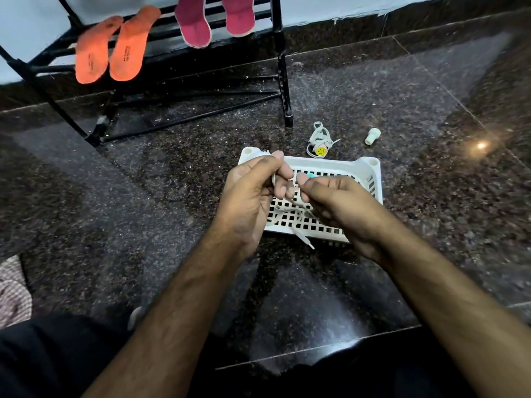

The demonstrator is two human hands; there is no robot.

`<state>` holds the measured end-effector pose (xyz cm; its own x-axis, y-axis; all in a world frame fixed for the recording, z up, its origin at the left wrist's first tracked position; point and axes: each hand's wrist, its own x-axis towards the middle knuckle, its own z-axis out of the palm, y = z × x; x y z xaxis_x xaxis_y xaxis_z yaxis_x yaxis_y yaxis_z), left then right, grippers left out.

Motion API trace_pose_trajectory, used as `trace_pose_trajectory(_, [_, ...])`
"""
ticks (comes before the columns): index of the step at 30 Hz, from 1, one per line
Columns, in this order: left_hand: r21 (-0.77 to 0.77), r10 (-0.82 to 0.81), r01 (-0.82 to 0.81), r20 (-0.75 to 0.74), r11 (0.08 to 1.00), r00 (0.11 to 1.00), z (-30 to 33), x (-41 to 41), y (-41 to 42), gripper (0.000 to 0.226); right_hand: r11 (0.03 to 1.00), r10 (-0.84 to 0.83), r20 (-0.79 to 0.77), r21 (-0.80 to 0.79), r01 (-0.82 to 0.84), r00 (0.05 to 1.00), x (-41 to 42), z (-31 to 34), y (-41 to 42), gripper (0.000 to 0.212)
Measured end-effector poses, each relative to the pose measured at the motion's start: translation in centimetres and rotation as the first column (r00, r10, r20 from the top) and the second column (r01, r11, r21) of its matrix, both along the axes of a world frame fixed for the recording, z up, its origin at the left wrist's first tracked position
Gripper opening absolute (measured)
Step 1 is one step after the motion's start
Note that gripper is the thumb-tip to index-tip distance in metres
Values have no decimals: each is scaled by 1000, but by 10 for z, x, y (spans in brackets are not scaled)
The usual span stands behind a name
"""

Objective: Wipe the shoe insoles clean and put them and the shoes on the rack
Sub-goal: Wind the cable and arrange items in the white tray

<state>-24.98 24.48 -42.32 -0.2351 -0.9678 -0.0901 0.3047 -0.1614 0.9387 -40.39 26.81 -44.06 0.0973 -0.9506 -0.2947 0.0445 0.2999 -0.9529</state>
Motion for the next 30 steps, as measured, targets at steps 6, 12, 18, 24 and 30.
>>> trace_pose_trajectory(6, [-296,21,199,603,934,797,-11,2,2,30,932,-219,163,-257,256,962,-4,11,-2,34])
trace_pose_trajectory(12, [-110,38,-3,318,994,947,-13,-5,0,35,892,63,-176,-431,-135,982,-1,14,6,26])
trace_pose_trajectory(18, [131,97,-76,-163,988,982,4,11,-4,55,925,156,-557,-207,-318,816,3,-9,4,36])
trace_pose_trajectory(24, [-29,-26,53,582,998,813,-2,-1,1,86,970,-184,-153,-190,154,971,-7,8,-3,41])
trace_pose_trajectory(30, [137,-79,104,-178,985,981,-1,5,-2,94,935,292,-304,-108,-337,907,0,0,5,36])
